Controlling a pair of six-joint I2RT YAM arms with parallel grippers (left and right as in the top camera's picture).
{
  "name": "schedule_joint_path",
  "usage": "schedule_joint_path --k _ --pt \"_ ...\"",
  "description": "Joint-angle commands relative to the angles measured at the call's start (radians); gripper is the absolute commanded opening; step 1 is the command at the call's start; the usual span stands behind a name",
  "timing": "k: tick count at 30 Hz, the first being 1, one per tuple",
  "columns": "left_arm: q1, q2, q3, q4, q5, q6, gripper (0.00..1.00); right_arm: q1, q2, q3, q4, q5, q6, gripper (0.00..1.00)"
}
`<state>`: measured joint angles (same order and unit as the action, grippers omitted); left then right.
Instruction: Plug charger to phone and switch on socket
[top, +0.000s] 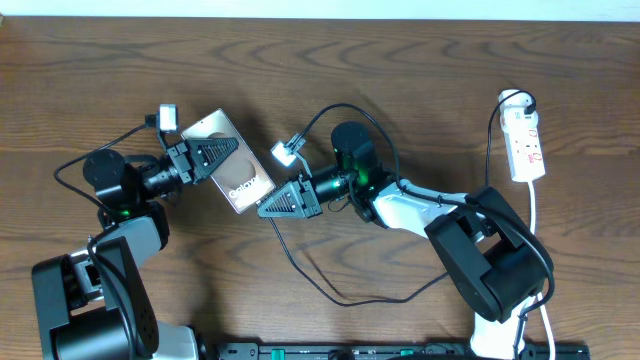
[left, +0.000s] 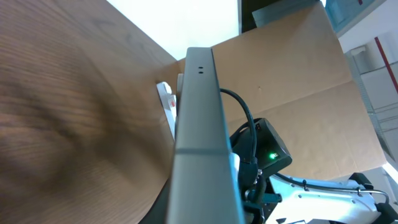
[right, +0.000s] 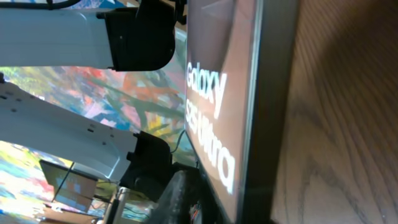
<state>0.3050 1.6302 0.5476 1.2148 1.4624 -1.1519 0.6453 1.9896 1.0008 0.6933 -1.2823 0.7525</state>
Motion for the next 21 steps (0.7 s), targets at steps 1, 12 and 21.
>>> schedule_joint_path --k 1,12,21 --pt "-0.017 -0.013 -0.002 0.006 0.108 -0.001 0.08 -0.006 -0.008 0.023 0.013 0.082 -0.006 0.34" --pt "-0.016 -0.013 -0.002 0.006 0.085 0.096 0.07 -0.016 -0.008 0.023 0.014 0.02 -0.043 0.99" --pt "0.021 0.008 -0.002 -0.032 0.028 0.136 0.08 -0.109 -0.008 0.023 0.009 0.059 -0.043 0.99"
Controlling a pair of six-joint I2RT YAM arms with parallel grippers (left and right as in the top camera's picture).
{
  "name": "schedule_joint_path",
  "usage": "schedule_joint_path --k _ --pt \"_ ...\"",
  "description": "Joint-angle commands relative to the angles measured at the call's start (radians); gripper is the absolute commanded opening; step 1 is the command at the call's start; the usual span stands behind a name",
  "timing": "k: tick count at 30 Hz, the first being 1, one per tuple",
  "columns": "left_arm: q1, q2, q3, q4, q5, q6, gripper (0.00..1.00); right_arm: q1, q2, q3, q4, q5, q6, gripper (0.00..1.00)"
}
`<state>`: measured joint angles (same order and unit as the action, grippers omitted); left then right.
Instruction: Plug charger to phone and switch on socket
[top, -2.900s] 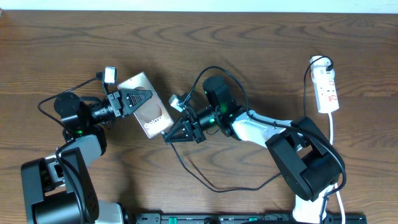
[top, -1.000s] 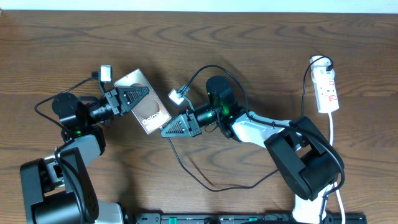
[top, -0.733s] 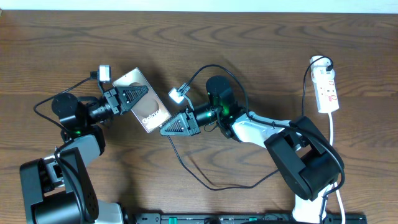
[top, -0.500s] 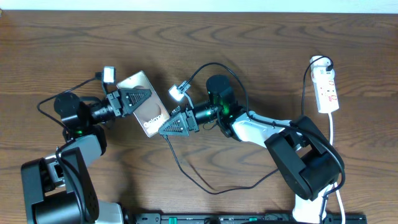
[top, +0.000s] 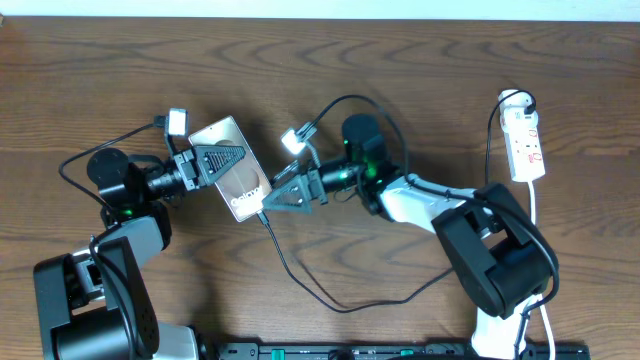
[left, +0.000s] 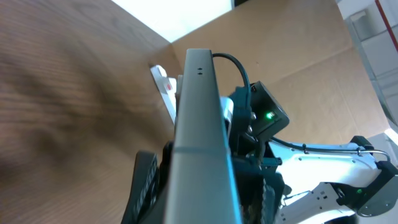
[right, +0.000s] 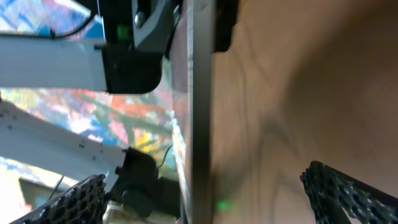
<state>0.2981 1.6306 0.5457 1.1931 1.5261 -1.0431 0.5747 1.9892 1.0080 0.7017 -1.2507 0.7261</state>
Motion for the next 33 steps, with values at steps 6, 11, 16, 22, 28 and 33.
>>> schedule_joint_path --k 6,11,16,22,28,33 --pt "0.11 0.018 0.0 -0.342 -0.147 0.178 0.07 -0.104 -0.007 0.016 -0.008 0.038 -0.017 0.99" --pt "0.147 0.018 0.0 -0.722 -0.312 0.404 0.07 -0.126 -0.007 0.016 -0.026 0.037 -0.018 0.99" --pt "0.146 0.018 0.0 -1.015 -0.603 0.544 0.07 -0.126 -0.007 0.016 -0.076 0.038 -0.055 0.99" --pt "0.146 0.018 0.0 -1.159 -0.79 0.546 0.08 -0.123 -0.007 0.016 -0.093 0.041 -0.07 0.99" --pt "0.146 0.018 -0.001 -1.201 -0.843 0.546 0.07 -0.121 -0.007 0.016 -0.105 0.04 -0.07 0.99" --pt "0.146 0.018 -0.001 -1.21 -0.846 0.546 0.08 -0.116 -0.007 0.016 -0.113 0.041 -0.074 0.99"
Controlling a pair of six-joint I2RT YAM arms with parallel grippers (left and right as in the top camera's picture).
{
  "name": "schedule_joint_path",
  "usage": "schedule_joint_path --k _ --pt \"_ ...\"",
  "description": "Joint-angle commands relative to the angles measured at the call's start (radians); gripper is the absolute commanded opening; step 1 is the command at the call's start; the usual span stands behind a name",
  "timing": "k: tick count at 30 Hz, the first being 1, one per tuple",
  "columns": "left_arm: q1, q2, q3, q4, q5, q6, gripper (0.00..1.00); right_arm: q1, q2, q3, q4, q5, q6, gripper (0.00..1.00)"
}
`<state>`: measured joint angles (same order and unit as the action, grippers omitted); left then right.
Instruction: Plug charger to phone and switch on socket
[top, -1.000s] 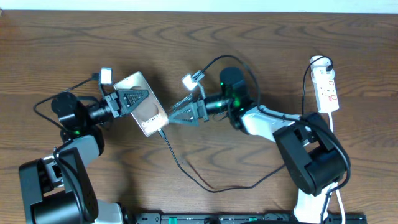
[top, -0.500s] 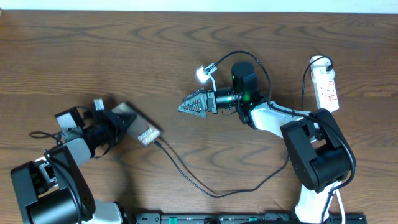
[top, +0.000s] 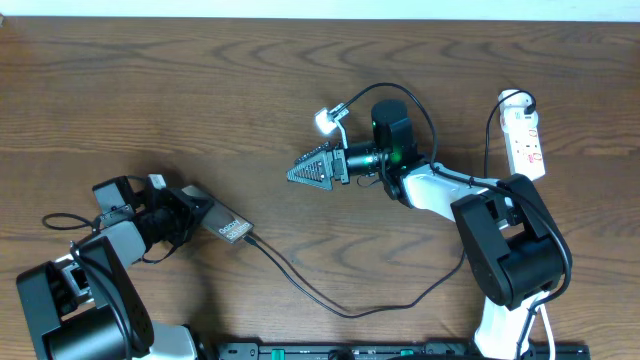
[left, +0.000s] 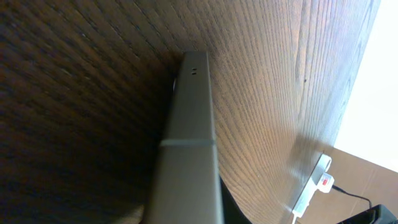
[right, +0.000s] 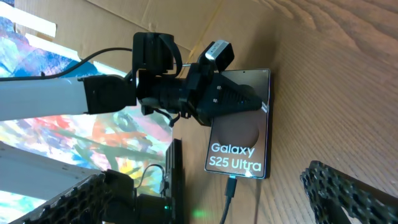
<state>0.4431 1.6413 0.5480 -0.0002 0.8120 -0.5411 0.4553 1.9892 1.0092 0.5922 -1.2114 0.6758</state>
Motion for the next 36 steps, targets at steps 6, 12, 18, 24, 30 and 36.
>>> schedule_joint_path --k 6,12,18,24,30,36 --pt "0.001 0.008 -0.003 -0.037 -0.132 0.043 0.08 0.004 -0.007 0.014 -0.005 0.002 -0.027 0.99" --pt "0.001 0.008 -0.003 -0.052 -0.131 0.043 0.17 0.005 -0.007 0.014 -0.005 0.002 -0.027 0.99" --pt "0.001 0.008 -0.003 -0.056 -0.113 0.043 0.4 0.005 -0.007 0.015 -0.005 0.002 -0.027 0.99" --pt "0.001 0.008 -0.003 -0.079 -0.114 0.044 0.57 0.005 -0.007 0.014 -0.005 0.002 -0.027 0.99" --pt "0.001 0.008 -0.003 -0.109 -0.114 0.044 0.66 0.005 -0.007 0.014 -0.006 0.001 -0.027 0.99" --pt "0.001 0.008 -0.003 -0.146 -0.126 0.044 0.67 0.005 -0.007 0.014 -0.01 0.002 -0.027 0.99"
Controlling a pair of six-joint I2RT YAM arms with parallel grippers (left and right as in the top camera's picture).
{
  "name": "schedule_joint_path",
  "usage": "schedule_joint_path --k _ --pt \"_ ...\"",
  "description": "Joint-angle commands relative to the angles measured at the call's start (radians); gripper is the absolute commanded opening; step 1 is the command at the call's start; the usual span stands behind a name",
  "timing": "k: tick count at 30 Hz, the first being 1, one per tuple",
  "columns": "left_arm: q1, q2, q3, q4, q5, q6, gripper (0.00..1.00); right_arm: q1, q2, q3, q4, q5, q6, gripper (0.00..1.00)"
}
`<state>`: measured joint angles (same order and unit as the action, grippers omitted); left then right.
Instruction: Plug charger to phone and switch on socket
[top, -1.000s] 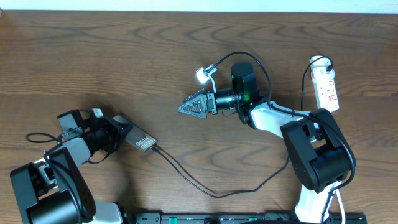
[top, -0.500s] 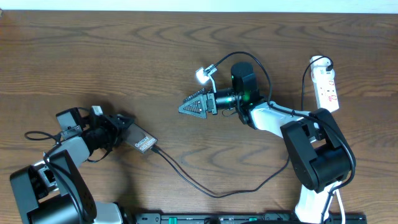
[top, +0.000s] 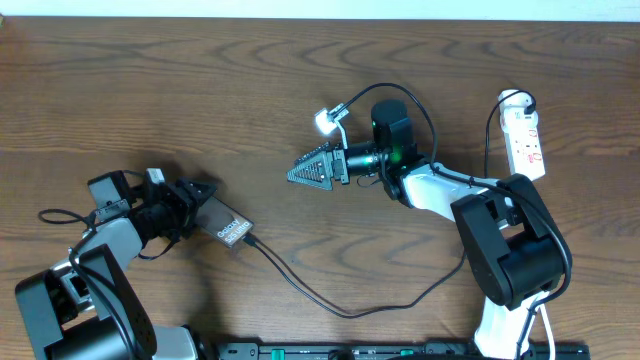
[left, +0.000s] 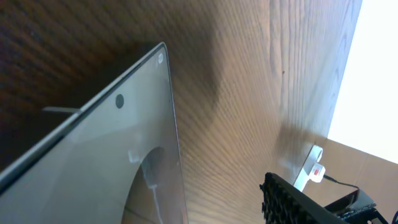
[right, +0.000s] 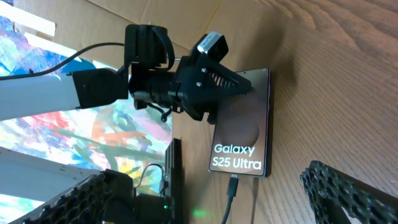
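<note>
The phone (top: 228, 228), its lit screen reading Galaxy S25 Ultra (right: 239, 134), lies flat at the table's lower left. The black charger cable (top: 330, 305) is plugged into its near end (right: 233, 186). My left gripper (top: 205, 200) stands over the phone's far end with its fingers apart; one black finger (left: 298, 199) shows beside the phone's surface (left: 93, 162). At mid-table my right gripper (top: 295, 173) hangs open and empty, facing the phone. The white power strip (top: 525, 135) lies at the far right.
The cable runs in a loop along the table's front toward the right arm's base (top: 500, 270). A second lead leaves the strip's far end (top: 515, 98). The strip shows small in the left wrist view (left: 313, 169). A black rail (top: 400, 350) borders the front edge.
The phone, seen edge-on between my left gripper's fingers before, now lies flat with the left fingers apart above it. The right arm has not moved.
First my left gripper held the phone up at mid-table, with my right gripper close at its lower end. Then the cable sat in the phone and the right fingers were apart. Later the phone was at the lower left, still gripped. Now it rests flat, released.
</note>
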<state>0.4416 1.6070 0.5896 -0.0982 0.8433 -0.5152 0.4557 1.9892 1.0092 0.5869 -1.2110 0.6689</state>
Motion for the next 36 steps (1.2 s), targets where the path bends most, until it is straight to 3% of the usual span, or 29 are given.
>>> schedule_joint_path --k 1,12,36 --pt "0.002 0.042 -0.045 -0.052 -0.157 0.018 0.67 0.004 -0.007 0.014 -0.005 0.001 -0.02 0.99" --pt "0.002 0.042 -0.045 -0.166 -0.261 0.018 0.72 0.004 -0.007 0.014 -0.012 0.001 -0.02 0.99" --pt "0.002 0.042 -0.045 -0.358 -0.413 0.018 0.73 0.004 -0.007 0.014 -0.023 0.002 -0.02 0.99"
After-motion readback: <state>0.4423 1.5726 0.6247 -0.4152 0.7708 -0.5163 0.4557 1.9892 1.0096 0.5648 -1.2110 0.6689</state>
